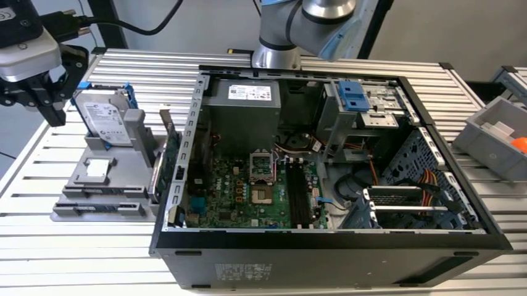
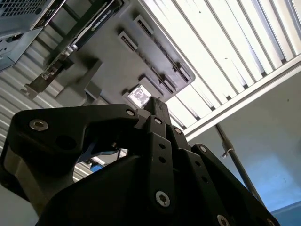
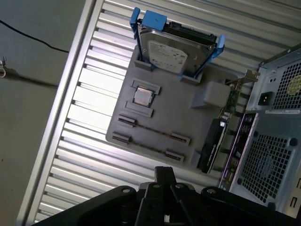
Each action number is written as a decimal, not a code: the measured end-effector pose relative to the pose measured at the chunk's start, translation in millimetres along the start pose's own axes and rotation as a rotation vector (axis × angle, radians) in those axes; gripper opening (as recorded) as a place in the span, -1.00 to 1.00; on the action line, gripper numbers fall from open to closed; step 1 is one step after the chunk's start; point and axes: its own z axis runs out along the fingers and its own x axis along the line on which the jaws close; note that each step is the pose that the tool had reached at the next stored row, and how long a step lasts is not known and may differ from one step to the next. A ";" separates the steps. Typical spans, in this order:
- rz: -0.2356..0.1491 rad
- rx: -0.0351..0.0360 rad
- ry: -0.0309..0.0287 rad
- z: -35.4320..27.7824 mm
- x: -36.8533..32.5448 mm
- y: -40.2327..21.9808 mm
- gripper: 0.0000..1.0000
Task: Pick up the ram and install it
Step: 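Pick up the ram and move it above insertion slot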
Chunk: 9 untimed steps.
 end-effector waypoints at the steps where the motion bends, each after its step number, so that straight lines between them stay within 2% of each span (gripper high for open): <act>1: -0.005 0.0001 0.0003 0.0 0.0 0.0 -1.00; 8: -0.036 0.0007 0.0022 -0.1 0.0 0.0 -1.00; 9: -0.062 0.0013 0.0037 -0.1 0.0 0.0 -1.00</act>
